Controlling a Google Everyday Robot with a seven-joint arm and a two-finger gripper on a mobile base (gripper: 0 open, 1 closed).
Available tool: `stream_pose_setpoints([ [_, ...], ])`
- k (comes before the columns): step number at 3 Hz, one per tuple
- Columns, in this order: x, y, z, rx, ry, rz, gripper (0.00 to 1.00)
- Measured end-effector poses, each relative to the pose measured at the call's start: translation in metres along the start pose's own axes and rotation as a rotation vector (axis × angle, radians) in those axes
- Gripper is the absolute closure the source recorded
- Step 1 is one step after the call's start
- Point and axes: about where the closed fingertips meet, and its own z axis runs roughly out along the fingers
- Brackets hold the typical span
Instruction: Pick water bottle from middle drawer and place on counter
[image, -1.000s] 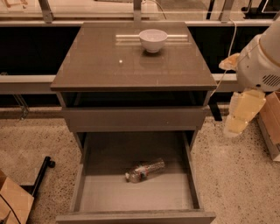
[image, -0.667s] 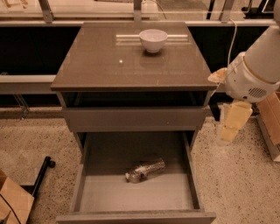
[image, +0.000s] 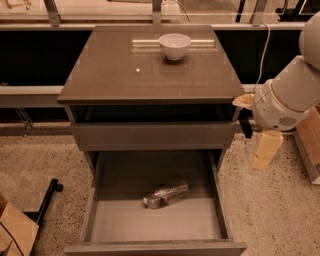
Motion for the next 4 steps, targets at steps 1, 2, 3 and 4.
stream_pose_setpoints([
  [1,0.005,0.006,0.005,-0.022,0.036,0.016,0.00],
  [2,0.005,0.006,0.037,-0.031,0.061,0.029,0.00],
  [3,0.008,0.000,0.079,-0.001,0.049,0.037,0.00],
  [4,0.006,-0.007,0.087,0.032,0.038,0.037,0.00],
])
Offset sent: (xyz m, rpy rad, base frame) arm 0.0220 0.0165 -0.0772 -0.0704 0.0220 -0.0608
